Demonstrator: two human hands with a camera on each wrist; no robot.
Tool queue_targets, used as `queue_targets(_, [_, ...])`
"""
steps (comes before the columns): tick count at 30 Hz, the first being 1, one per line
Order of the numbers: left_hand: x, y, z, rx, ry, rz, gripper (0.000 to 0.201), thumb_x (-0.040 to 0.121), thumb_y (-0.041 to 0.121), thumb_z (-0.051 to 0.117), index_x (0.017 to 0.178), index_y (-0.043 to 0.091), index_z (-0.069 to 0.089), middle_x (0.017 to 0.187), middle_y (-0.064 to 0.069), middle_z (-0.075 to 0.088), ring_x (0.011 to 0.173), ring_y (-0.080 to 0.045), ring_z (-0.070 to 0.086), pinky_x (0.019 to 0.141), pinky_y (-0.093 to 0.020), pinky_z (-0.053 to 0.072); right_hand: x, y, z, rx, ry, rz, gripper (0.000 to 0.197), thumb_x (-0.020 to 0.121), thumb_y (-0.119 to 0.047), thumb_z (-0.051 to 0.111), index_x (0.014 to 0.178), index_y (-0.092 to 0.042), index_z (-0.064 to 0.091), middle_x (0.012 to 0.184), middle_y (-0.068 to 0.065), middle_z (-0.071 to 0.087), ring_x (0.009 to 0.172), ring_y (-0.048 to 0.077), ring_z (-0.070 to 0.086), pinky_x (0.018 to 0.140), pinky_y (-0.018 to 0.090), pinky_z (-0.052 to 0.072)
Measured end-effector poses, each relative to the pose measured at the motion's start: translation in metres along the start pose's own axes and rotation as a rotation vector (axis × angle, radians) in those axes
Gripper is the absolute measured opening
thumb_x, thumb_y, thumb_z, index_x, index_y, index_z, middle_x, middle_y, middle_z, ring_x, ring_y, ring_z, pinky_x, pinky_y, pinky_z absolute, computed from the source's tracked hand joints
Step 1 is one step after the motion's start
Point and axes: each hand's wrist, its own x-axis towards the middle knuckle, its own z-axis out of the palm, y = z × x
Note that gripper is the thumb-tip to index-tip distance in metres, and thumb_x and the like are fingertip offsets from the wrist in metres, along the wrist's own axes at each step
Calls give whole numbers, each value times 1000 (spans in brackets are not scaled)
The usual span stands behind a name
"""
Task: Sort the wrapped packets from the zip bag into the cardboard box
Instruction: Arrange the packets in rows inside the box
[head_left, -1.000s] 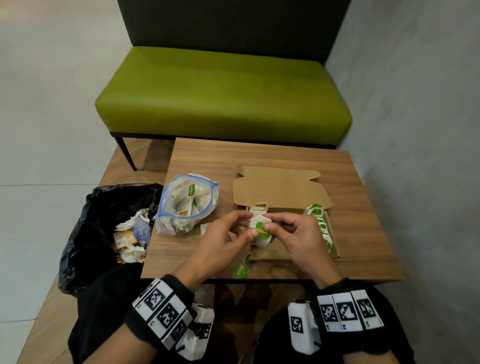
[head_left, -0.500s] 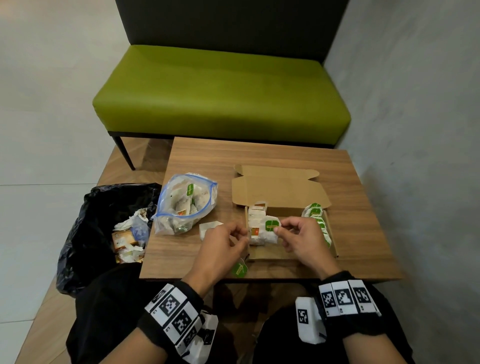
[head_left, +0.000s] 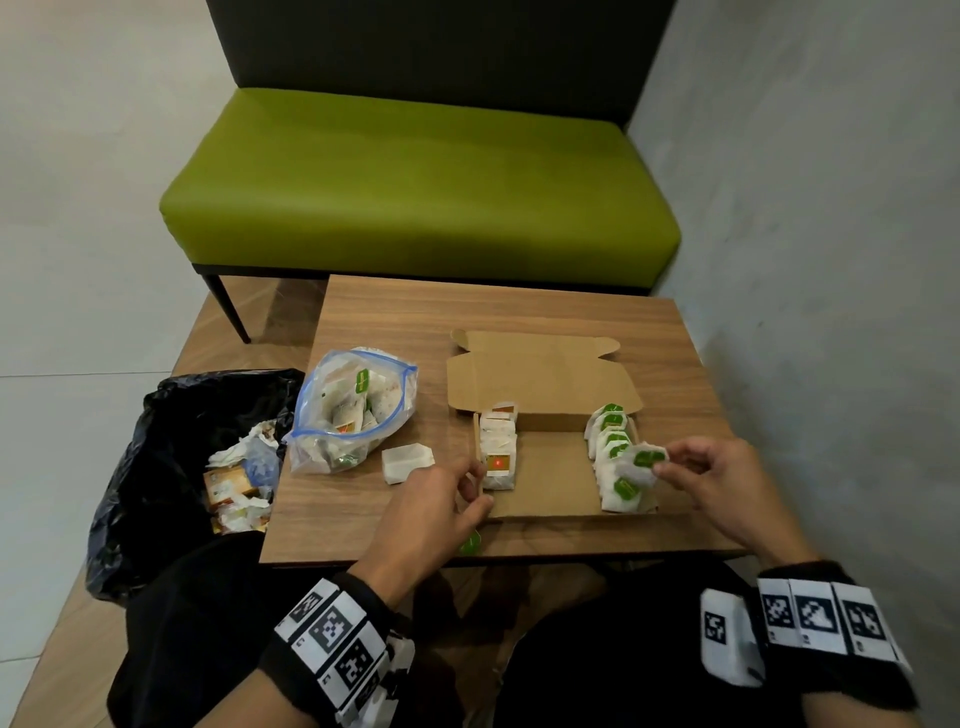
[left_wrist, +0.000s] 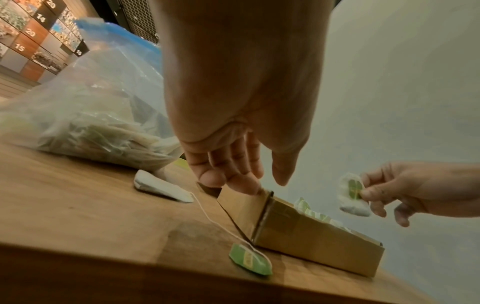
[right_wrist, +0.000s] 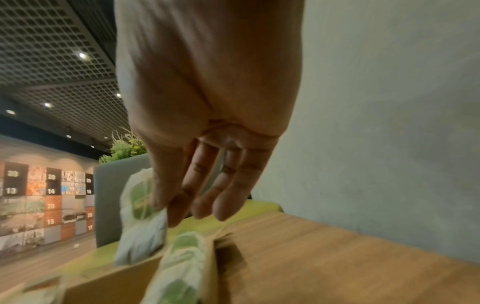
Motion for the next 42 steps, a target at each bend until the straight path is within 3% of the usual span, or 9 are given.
queue_targets(2, [0, 1, 1, 48, 2, 7, 29, 90, 40, 66, 117, 36, 58, 87, 16, 64, 73, 0, 60, 71, -28, 54, 0, 7, -4, -4, -69, 20, 23, 80, -8, 79, 75, -29, 72, 65, -16, 72, 59, -3, 61, 58, 23, 43])
queue_targets(5, [0, 0, 3, 89, 4, 2, 31, 90, 41, 65, 119, 38, 57, 86, 16, 64, 74, -1, 60, 70, -27, 53, -2, 11, -2, -63, -148, 30, 24, 82, -10, 78, 73, -31, 72, 64, -18, 70, 54, -7, 58, 58, 21, 41])
queue_targets(12, [0, 0, 4, 139, 6, 13, 29, 90, 41, 64, 117, 38, 56, 85, 16, 63, 76, -3, 59, 72, -31, 53, -2, 3, 15, -312, -283, 50, 14, 89, -28, 72, 93, -40, 66, 92, -17, 66, 91, 8, 59, 83, 32, 48])
queue_targets(17, [1, -1, 6, 158, 3, 13, 27, 90, 43, 64, 115, 40, 54, 85, 17, 63, 74, -3, 59, 69, -29, 52, 0, 3, 23, -501, -188, -40, 10, 88, -34, 70, 98, -35, 70, 95, -14, 57, 103, 13, 51, 86, 34, 44])
queue_targets(21, [2, 0, 8, 185, 18, 8, 28, 91, 36, 62, 119, 36, 55, 88, 15, 63, 70, -4, 57, 66, -28, 52, 0, -3, 28, -600, -129, -58, 20, 87, -33, 72, 106, -28, 71, 88, -18, 39, 95, 7, 39, 79, 26, 33])
queue_targets(26, [3, 0, 8, 193, 10, 11, 29, 92, 35, 61, 120, 36, 54, 89, 15, 62, 70, -2, 56, 63, -23, 49, 0, -6, 30, -566, -127, 45, 21, 83, -31, 77, 103, -30, 71, 91, -16, 44, 86, 5, 48, 61, 19, 31])
queue_targets(31, [3, 1, 7, 197, 0, 7, 30, 93, 34, 61, 122, 36, 54, 92, 14, 63, 74, -3, 58, 68, -25, 52, -2, -12, 26, -394, -37, 42, 19, 80, -26, 79, 94, -31, 67, 90, -16, 46, 89, 8, 55, 66, 23, 39])
queue_targets(37, [1, 1, 6, 211, 4, 16, 30, 93, 34, 61, 122, 37, 54, 93, 16, 62, 71, -2, 56, 60, -17, 41, -4, -19, 38, -420, -37, -66, 18, 84, -29, 76, 97, -34, 64, 83, -15, 44, 71, -2, 44, 57, 18, 31])
queue_targets(42, [2, 2, 5, 211, -1, 18, 31, 93, 34, 61, 123, 36, 54, 93, 16, 62, 73, -1, 58, 63, -18, 44, -1, -9, 39, -488, 14, -21, 15, 85, -24, 74, 95, -32, 66, 77, -16, 42, 70, 0, 44, 57, 21, 31])
